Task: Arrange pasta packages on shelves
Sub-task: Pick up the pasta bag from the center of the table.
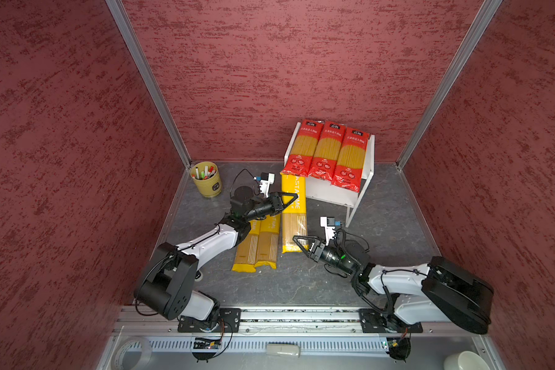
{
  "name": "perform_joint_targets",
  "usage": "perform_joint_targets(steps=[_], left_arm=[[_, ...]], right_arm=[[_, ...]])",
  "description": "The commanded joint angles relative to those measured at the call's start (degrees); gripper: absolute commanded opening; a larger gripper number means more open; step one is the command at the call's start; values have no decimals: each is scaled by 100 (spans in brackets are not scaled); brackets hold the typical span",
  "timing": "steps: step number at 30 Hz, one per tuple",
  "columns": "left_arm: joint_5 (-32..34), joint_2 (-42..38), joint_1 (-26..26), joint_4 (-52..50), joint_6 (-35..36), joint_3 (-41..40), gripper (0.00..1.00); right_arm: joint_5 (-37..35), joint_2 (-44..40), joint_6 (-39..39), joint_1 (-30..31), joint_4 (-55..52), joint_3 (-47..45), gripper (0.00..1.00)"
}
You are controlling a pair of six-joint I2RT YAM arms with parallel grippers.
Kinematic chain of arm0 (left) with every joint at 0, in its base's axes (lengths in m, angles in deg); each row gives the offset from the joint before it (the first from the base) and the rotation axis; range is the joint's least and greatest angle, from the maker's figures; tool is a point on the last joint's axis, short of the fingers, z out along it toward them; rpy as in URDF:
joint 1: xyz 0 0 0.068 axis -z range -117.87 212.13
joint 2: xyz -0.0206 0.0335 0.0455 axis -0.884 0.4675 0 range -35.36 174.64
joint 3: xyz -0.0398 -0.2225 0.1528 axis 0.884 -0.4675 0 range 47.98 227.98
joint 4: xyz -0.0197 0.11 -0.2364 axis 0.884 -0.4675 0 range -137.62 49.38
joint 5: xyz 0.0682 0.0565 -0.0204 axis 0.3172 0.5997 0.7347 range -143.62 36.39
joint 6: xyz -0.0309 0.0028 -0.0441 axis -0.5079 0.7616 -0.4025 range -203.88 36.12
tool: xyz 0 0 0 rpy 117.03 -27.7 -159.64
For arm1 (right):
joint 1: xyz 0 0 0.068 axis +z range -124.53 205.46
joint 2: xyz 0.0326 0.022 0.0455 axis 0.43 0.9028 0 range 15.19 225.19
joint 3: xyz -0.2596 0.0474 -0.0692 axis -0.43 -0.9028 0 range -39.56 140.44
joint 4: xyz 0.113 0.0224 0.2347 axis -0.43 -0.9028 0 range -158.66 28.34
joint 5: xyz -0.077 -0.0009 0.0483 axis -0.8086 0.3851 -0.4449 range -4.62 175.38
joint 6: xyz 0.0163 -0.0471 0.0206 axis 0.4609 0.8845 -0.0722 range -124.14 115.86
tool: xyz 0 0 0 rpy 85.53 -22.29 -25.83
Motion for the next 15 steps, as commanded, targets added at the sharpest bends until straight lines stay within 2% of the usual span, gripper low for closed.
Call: perform_joint_targets(steps=[1, 5, 13, 15], left_arm=[[-45, 35, 70, 615, -183, 259, 14], [-2, 66, 70, 558, -160, 278, 28], [67, -209, -154, 178, -30, 78, 53], [91, -308, -173, 87, 57, 11, 58]], right_arm=[[-167, -17, -55, 44, 296, 33, 26], [-388, 4, -120, 44, 523, -6, 14], [-648, 201, -248, 44, 1230, -196, 0], [-682, 140, -254, 43, 1188, -249, 0]])
